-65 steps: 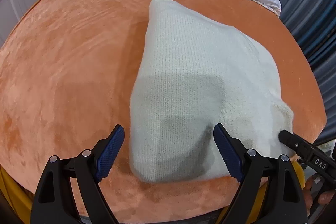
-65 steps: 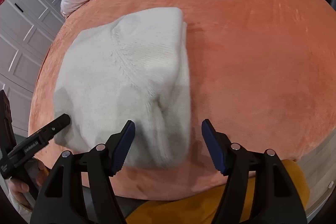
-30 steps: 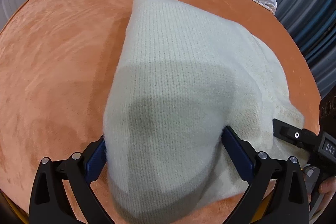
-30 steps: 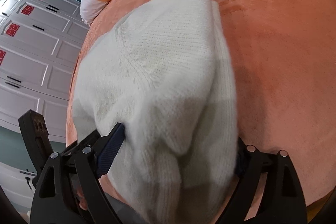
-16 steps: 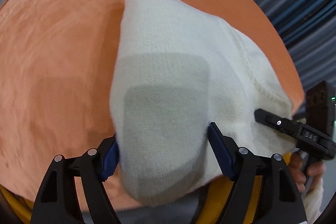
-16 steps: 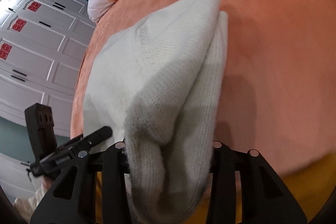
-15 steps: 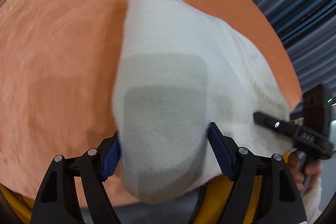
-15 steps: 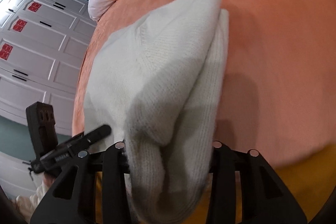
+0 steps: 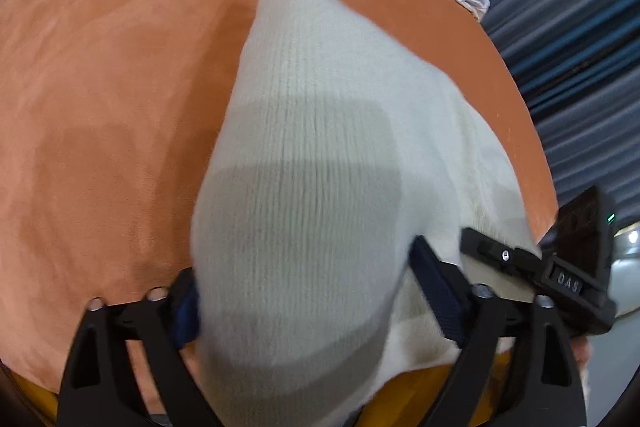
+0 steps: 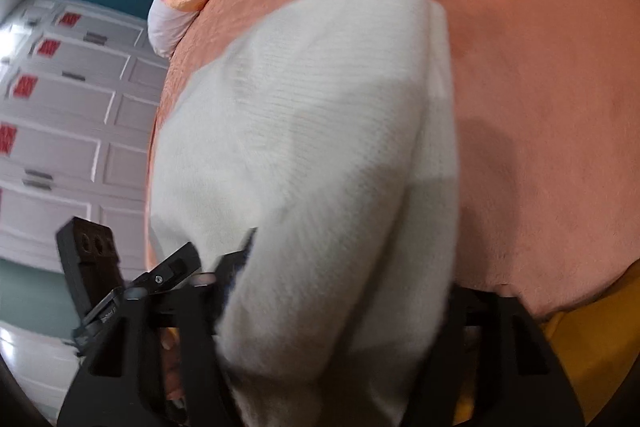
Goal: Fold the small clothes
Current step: 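Grasp the sweater end with both tools and lift it up, then fold the lifted end over the bundle and open both tools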
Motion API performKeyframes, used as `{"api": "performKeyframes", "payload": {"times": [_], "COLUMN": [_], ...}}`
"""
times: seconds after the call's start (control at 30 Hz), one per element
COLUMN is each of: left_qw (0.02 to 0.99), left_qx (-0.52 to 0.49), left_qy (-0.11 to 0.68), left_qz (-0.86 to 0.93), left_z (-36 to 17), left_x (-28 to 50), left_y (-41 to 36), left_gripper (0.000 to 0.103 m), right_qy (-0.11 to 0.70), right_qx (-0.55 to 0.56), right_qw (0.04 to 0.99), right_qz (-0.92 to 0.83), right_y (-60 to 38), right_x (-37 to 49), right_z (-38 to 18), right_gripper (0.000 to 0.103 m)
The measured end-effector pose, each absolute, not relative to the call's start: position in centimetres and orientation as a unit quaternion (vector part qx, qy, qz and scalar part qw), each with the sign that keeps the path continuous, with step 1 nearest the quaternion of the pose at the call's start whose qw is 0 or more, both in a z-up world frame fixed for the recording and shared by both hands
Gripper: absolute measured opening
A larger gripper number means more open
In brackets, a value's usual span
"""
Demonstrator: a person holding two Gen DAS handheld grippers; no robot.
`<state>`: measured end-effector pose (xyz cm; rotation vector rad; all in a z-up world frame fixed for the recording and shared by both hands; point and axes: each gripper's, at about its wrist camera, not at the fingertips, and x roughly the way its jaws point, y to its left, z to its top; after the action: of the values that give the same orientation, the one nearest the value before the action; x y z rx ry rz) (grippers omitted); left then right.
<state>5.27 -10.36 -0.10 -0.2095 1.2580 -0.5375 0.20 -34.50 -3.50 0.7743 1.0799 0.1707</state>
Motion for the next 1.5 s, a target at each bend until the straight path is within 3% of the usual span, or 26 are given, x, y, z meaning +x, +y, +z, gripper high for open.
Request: {"api": "performKeyframes", "payload": {"times": [0.07,0.17,0.5,0.67,0.73,0.77,0.83,0.9,1.0,1.2,1.37,1.43,1.47,1.5], "left_qw": [0.774,0.784,0.848,0.885,0.897,0.902,0.901,0.888,0.878,0.875,0.886,0.887,0.886,0.887], "left_qx": [-0.094,-0.105,-0.12,-0.104,-0.088,-0.079,-0.063,-0.046,-0.06,-0.096,-0.02,-0.004,-0.01,-0.018], "left_qy": [0.567,0.533,0.387,0.314,0.308,0.314,0.357,0.421,0.451,0.45,0.441,0.441,0.441,0.438], "left_qz": [-0.264,-0.299,-0.342,-0.326,-0.303,-0.286,-0.239,-0.177,-0.149,-0.149,-0.143,-0.14,-0.141,-0.145], "left_z": [1.2,4.8,17.3,22.3,21.9,21.0,16.7,11.2,7.7,6.9,7.1,6.9,7.1,7.3], "left_x": [5.0,4.1,2.1,2.7,3.9,4.8,7.3,8.8,6.7,4.5,5.1,5.5,5.8,5.7], "left_y": [-10.3,-9.9,-5.7,-2.1,0.0,0.7,2.2,3.9,7.2,8.5,4.9,3.9,3.6,3.7], "left_gripper": [0.061,0.053,0.047,0.048,0.052,0.061,0.066,0.062,0.06,0.06,0.061,0.061,0.061,0.061], "right_qy": [0.473,0.441,0.314,0.256,0.261,0.275,0.339,0.406,0.417,0.443,0.466,0.482,0.491,0.489], "right_qx": [0.336,0.297,0.224,0.216,0.232,0.237,0.242,0.238,0.242,0.225,0.248,0.23,0.215,0.198], "right_qw": [0.809,0.841,0.911,0.92,0.912,0.908,0.896,0.878,0.874,0.865,0.848,0.844,0.843,0.849], "right_qz": [0.091,0.098,0.146,0.203,0.215,0.208,0.156,0.089,0.064,0.065,0.057,0.045,0.042,0.034], "right_y": [-33.7,-32.2,-27.5,-24.3,-23.3,-22.7,-22.0,-21.5,-21.4,-21.0,-20.9,-20.4,-20.0,-19.6], "right_x": [-0.3,-0.8,-1.8,0.7,2.9,4.7,7.9,9.0,6.1,4.2,6.6,7.7,8.3,8.6], "right_z": [-0.6,3.5,16.8,20.3,19.2,17.6,12.6,7.8,4.8,3.9,1.6,0.7,0.6,1.2], "right_gripper": [0.035,0.034,0.034,0.035,0.039,0.044,0.051,0.052,0.051,0.052,0.052,0.041,0.014,0.013]}}
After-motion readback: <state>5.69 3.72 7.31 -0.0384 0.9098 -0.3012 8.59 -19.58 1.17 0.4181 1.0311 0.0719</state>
